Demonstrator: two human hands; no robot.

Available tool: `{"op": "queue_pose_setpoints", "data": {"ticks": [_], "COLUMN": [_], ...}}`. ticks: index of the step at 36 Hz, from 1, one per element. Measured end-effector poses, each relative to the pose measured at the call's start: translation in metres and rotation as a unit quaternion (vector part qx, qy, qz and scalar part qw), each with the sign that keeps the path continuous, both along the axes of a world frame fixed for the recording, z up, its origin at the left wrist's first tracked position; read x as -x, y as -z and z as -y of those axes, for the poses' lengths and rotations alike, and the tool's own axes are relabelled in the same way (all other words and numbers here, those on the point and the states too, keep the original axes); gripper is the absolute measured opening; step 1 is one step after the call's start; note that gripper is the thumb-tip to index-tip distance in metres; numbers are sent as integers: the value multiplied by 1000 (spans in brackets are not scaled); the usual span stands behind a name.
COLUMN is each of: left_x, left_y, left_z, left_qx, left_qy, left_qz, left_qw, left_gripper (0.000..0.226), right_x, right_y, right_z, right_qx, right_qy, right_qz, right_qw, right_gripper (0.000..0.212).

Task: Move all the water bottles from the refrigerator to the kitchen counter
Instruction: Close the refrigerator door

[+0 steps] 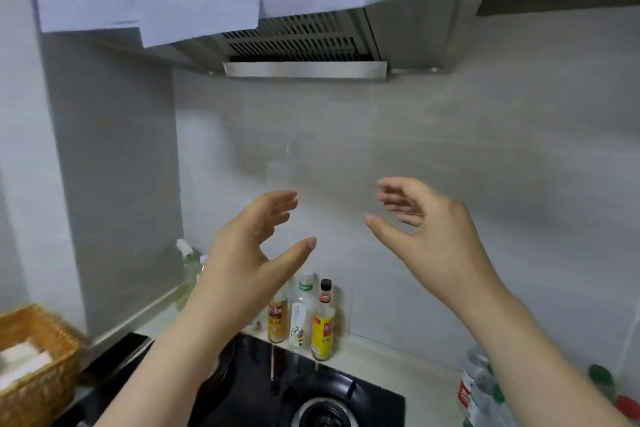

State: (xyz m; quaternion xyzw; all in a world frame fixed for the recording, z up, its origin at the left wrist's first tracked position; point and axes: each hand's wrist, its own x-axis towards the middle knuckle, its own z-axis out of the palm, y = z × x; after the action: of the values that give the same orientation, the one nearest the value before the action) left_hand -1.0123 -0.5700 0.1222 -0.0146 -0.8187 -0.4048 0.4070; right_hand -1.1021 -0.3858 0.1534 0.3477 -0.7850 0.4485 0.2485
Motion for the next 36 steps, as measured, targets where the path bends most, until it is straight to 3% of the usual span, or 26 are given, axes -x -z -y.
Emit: {"op": "queue_pose_setpoints", "data": {"ticks": [8,16,25,36], "left_x": [-43,-103,-212,-380], "left_y": [-11,-8,-3,-10], "left_z": [1,-13,-31,-67], "left_qx": [6,12,5,39], "left_qy": [-127,-270,-435,-588], "left_qz": [-6,23,35,39], "left_qw": [992,963,900,807], "left_gripper": [51,54,53,55], "right_x": [3,-22,-108,-278], "right_y": [-14,-16,-10,-12], "right_z": [35,70,109,147], "right_qx": [-3,-17,-10,-1], "right_qy": [-130,-271,-419,-576], "right_qz": [-21,-39,-51,-69], "right_qw": [991,962,907,814], "right_gripper": [43,43,48,49]}}
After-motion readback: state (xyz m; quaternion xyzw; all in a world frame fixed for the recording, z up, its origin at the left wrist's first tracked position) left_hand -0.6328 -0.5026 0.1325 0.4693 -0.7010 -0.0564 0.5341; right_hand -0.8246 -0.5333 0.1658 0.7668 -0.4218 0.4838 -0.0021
